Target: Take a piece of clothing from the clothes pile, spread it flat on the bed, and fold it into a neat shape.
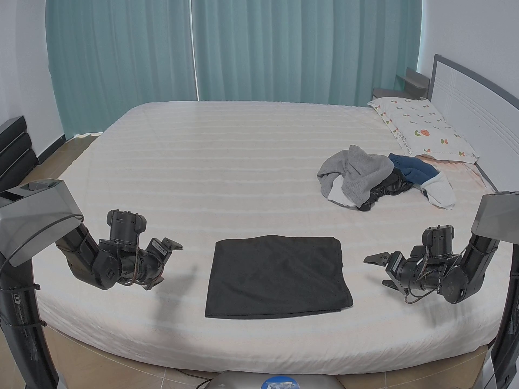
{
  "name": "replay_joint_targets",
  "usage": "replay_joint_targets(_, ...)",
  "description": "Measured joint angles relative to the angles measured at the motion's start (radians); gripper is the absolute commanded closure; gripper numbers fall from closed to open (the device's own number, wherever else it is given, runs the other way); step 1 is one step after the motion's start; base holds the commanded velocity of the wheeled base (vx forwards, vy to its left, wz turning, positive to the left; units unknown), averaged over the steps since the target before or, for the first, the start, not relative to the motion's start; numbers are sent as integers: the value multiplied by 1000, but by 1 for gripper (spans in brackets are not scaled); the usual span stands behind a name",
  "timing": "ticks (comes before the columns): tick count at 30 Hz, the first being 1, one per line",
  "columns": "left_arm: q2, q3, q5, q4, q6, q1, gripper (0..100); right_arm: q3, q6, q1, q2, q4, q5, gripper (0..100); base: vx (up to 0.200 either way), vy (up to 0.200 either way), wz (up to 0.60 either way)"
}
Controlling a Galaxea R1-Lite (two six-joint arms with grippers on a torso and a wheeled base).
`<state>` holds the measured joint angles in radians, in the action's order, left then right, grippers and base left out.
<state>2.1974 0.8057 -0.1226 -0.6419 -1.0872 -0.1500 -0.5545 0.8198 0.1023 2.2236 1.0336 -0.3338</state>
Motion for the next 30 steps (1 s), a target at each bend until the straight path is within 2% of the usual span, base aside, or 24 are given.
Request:
replay_joint_targets(14, 3, -7, 27, -3, 32, -83, 0, -14, 0, 1, 47, 3, 0, 0, 0, -14, 0)
replay_joint_targets(23, 41, 6, 33, -26, 207, -95, 0, 5, -1, 5, 66, 75, 5, 0, 0, 0, 0)
replay_joint_targets(30, 103, -20, 19, -265, 370, -92, 0, 12, -2, 8, 77, 88, 7, 0, 0, 0, 0)
